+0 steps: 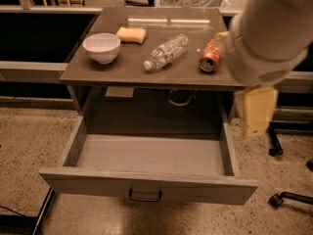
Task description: Place water bottle into top drawer
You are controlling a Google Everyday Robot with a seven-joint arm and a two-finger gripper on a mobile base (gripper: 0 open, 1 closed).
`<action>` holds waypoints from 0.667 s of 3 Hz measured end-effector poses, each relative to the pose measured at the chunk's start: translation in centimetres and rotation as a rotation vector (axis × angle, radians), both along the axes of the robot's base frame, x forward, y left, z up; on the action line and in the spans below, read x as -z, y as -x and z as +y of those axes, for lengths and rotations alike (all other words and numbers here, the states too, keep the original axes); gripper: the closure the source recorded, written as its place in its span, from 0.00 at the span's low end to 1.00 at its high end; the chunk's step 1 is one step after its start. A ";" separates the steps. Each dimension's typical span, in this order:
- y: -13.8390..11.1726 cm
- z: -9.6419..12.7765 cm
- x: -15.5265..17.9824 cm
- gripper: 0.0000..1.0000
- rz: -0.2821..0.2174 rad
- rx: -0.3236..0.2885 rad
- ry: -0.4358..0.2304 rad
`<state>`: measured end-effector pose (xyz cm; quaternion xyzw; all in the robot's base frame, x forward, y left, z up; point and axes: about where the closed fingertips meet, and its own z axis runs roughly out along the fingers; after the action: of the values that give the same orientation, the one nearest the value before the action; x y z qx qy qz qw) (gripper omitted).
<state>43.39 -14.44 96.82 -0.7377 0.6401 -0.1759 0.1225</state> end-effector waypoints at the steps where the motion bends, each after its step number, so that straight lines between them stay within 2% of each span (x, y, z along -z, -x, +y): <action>1: 0.5 1.7 2.2 0.00 0.003 -0.081 0.097; 2: 0.1 2.4 1.3 0.00 0.017 -0.137 0.101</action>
Offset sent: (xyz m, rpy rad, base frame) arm 0.0093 0.0275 -0.0144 -0.1253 0.0671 0.2504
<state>43.24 -12.07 95.54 -0.7866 0.5794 -0.1930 0.0913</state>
